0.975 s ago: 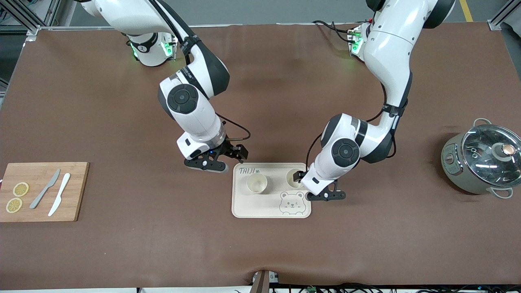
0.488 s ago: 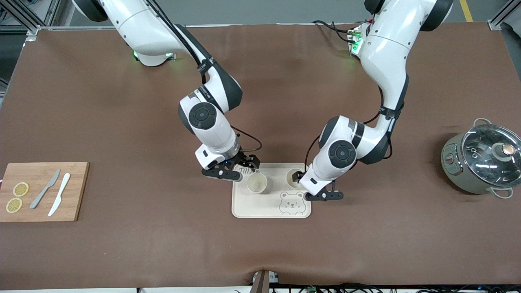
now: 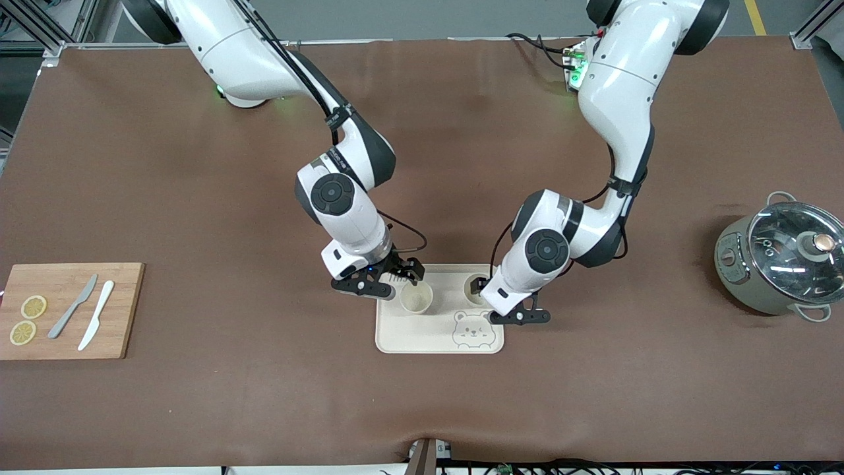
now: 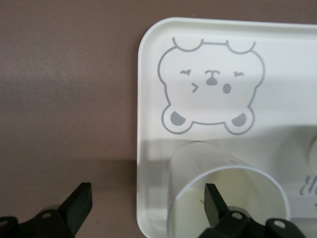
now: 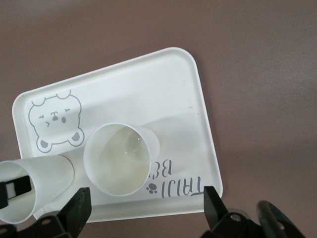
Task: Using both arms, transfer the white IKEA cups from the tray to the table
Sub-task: 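Lower the left gripper around one cup while the right gripper lowers around the other, then grasp and lift the cup with the left gripper while the right gripper grips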
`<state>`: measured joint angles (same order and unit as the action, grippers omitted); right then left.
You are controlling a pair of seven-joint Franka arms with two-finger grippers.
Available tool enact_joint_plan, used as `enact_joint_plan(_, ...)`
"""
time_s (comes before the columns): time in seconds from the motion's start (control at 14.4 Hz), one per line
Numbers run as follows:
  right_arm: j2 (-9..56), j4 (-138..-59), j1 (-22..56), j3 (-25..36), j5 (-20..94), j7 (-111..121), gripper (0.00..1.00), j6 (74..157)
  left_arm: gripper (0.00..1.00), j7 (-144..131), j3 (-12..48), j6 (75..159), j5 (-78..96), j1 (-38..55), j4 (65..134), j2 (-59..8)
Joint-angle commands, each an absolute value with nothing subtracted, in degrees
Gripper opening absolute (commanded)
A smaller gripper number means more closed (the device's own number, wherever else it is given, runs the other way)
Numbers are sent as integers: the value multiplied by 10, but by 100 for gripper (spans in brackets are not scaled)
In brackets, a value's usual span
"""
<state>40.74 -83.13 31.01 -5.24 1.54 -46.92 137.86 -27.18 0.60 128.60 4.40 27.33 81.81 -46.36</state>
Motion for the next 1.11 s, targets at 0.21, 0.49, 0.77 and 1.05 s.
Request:
enact_joint_plan(0.21,434,-815,318,-40,-18,-494,100,1394,0,-433,-1,1299,-103,300,817,-484)
enact_joint_plan(0.49,449,-815,319,-38,-18,-494,100,1420,0,-433,0,1310,-101,284,814,-491)
enact_joint_plan(0.77,463,-814,328,-34,-18,-494,100,1433,0,-435,3,1284,-60,267,812,-454)
enact_joint_plan(1.05,468,-813,334,-30,-18,-494,100,1434,0,-378,4,1181,-25,237,812,-375)
